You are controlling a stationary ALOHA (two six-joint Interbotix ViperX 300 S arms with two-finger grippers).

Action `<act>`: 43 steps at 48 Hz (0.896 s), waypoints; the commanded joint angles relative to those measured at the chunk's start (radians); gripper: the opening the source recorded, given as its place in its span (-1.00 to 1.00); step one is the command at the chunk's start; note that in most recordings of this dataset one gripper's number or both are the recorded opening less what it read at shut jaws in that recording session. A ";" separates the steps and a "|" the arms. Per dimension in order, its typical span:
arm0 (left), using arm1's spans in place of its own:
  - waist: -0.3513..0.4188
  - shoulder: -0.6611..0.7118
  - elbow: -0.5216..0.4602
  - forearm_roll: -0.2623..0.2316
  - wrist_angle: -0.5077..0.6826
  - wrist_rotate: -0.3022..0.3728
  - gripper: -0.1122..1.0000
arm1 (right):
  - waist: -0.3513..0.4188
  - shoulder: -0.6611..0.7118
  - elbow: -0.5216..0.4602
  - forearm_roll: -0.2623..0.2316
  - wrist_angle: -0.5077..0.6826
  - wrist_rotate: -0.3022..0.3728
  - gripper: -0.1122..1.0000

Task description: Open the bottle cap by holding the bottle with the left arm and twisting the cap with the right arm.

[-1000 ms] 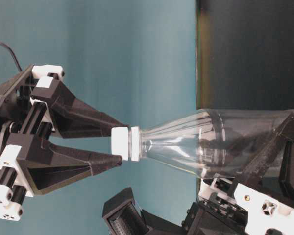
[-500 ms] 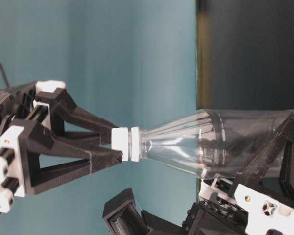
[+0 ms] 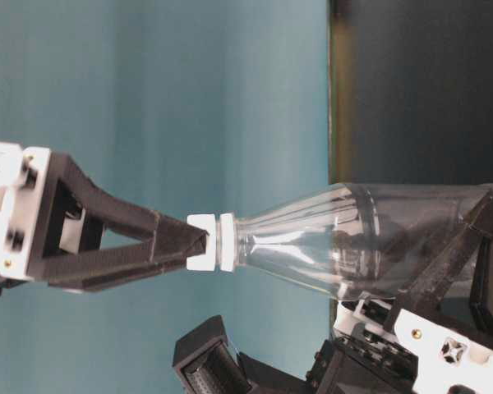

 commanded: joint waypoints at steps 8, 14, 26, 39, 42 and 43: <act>-0.006 0.005 0.000 0.005 0.005 -0.003 0.67 | 0.015 -0.002 0.002 0.003 -0.008 -0.164 -0.14; -0.005 0.005 0.000 0.005 0.006 -0.003 0.67 | 0.015 -0.008 0.008 0.003 -0.009 -0.170 -0.14; -0.003 0.005 0.002 0.005 0.006 -0.003 0.67 | 0.014 -0.011 0.011 0.005 -0.023 -0.163 -0.14; -0.003 0.005 0.002 0.005 0.006 -0.003 0.67 | 0.014 -0.038 0.058 0.003 -0.067 -0.158 -0.14; -0.003 0.005 0.002 0.005 0.006 -0.003 0.67 | 0.014 -0.046 0.069 0.003 -0.078 -0.156 -0.14; -0.003 0.005 0.002 0.005 0.006 -0.003 0.67 | 0.014 -0.049 0.072 0.003 -0.081 -0.156 -0.14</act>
